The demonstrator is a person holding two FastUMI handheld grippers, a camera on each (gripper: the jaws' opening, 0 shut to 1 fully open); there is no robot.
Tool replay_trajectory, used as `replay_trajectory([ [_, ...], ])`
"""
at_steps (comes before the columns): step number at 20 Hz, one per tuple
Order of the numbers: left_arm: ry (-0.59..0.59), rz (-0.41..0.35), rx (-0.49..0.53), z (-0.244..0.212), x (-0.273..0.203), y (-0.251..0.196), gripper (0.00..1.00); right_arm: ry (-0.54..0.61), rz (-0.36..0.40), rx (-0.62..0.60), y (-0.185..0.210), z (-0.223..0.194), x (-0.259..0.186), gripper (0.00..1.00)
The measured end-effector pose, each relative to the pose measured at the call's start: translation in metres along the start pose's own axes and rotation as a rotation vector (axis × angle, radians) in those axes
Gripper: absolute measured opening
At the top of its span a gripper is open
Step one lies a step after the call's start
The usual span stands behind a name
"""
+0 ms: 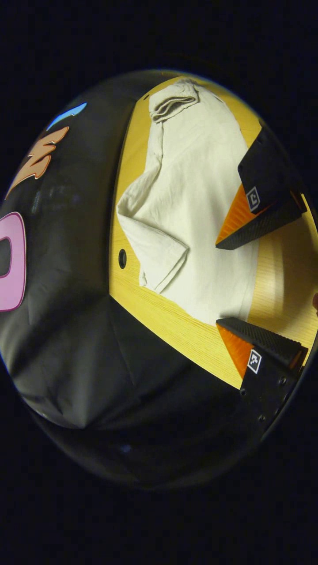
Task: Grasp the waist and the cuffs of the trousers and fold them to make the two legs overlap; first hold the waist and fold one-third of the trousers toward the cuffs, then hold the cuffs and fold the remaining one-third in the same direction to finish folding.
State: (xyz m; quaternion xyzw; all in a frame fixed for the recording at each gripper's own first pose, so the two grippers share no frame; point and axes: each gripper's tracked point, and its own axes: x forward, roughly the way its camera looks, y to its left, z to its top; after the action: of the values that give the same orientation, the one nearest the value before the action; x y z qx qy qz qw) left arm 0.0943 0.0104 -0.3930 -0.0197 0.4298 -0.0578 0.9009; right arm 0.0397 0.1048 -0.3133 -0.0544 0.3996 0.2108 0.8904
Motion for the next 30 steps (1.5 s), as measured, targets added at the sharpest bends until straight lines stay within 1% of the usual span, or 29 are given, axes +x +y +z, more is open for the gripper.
replay_trajectory([
  [1, 0.013, -0.001, 0.002, -0.002, -0.001, 0.0, 0.94, -0.002, -0.004, 0.004, 0.0, 0.0, -0.002, 0.98],
  [3, 0.003, -0.017, -0.01, -0.001, 0.0, -0.003, 0.94, -0.001, -0.01, 0.009, -0.001, -0.001, -0.004, 0.99],
  [5, 0.018, -0.04, -0.006, -0.002, 0.0, -0.015, 0.8, 0.001, -0.015, 0.01, -0.001, -0.003, -0.007, 0.99],
  [6, 0.023, -0.054, 0.008, -0.001, 0.001, -0.021, 0.66, 0.003, -0.017, 0.01, -0.001, -0.004, -0.008, 0.99],
  [7, 0.033, -0.067, 0.026, 0.001, 0.003, -0.027, 0.5, 0.002, -0.017, 0.011, -0.002, -0.005, -0.009, 0.98],
  [8, 0.033, -0.072, 0.046, 0.002, 0.003, -0.031, 0.35, 0.003, -0.019, 0.011, -0.002, -0.006, -0.011, 0.99],
  [9, 0.032, -0.067, 0.06, 0.005, 0.004, -0.031, 0.22, 0.005, -0.021, 0.011, -0.002, -0.009, -0.012, 0.99],
  [10, 0.028, -0.063, 0.068, 0.007, 0.006, -0.032, 0.04, 0.005, -0.023, 0.015, -0.003, -0.009, -0.014, 0.99],
  [11, 0.037, -0.063, 0.069, 0.008, 0.005, -0.034, 0.0, -0.003, -0.024, 0.022, -0.004, -0.009, -0.015, 0.98],
  [13, 0.02, -0.063, 0.033, 0.017, 0.0, -0.036, 0.0, -0.013, -0.026, 0.044, -0.008, -0.011, -0.019, 0.98],
  [15, -0.037, -0.067, -0.02, 0.039, -0.01, -0.041, 0.0, -0.026, -0.008, 0.054, -0.01, -0.012, -0.023, 0.98],
  [16, -0.062, -0.071, -0.043, 0.05, -0.017, -0.046, 0.0, -0.027, -0.003, 0.049, -0.015, -0.015, -0.026, 0.99],
  [18, -0.12, -0.079, -0.069, 0.078, -0.03, -0.061, 0.0, -0.035, 0.011, 0.049, -0.025, -0.017, -0.029, 0.98],
  [21, -0.18, -0.093, -0.064, 0.109, -0.05, -0.088, 0.0, -0.05, 0.014, 0.076, -0.043, -0.019, -0.037, 0.99],
  [30, -0.311, -0.227, -0.056, 0.196, -0.088, -0.206, 0.0, -0.075, -0.011, 0.115, -0.096, -0.032, -0.068, 0.98],
])
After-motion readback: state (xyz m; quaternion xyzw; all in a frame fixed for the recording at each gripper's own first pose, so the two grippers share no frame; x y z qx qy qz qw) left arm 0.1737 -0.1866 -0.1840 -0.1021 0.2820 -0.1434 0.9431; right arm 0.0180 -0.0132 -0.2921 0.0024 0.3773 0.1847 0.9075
